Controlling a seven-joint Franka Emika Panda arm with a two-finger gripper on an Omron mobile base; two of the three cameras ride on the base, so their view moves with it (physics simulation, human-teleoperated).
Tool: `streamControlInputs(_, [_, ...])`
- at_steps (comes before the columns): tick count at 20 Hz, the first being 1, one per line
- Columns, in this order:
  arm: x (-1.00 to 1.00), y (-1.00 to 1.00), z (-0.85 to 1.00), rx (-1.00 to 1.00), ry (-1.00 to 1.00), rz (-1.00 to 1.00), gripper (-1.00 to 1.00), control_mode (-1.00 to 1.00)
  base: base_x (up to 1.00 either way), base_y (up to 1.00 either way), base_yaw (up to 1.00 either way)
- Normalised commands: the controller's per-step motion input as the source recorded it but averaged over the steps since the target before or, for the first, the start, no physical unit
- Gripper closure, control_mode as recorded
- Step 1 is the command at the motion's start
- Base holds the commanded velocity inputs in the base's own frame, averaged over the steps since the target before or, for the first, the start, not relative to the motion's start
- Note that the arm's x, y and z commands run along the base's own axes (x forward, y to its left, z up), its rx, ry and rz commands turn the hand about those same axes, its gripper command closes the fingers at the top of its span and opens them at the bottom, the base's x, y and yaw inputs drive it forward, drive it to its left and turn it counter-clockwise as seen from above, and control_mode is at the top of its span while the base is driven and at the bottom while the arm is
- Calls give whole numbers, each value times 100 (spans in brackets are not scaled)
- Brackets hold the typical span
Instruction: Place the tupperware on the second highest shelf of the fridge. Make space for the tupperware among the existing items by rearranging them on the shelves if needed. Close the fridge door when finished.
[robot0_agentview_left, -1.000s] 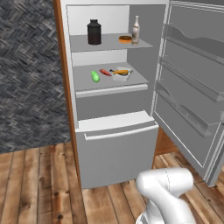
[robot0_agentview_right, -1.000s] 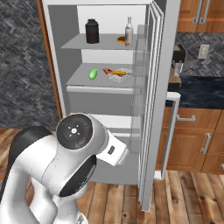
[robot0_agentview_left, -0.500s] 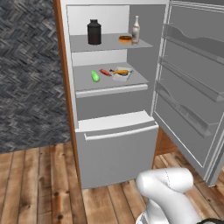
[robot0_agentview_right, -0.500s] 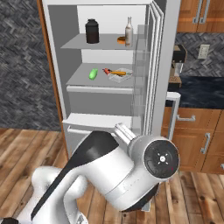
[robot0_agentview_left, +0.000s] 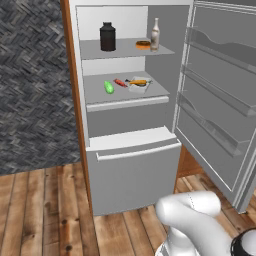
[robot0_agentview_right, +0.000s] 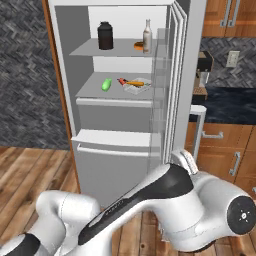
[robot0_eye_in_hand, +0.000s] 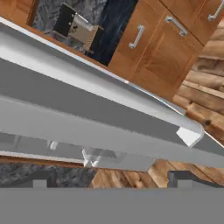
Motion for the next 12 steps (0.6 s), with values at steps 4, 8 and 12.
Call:
streamControlInputs(4, [41, -56, -44, 26, 0, -18, -100, -100, 0, 0, 0])
streamControlInputs(8, [51, -53, -42, 27, 0, -18, -100, -100, 0, 0, 0])
streamControlInputs(12, [52, -44, -37, 25, 0, -14, -100, -100, 0, 0, 0])
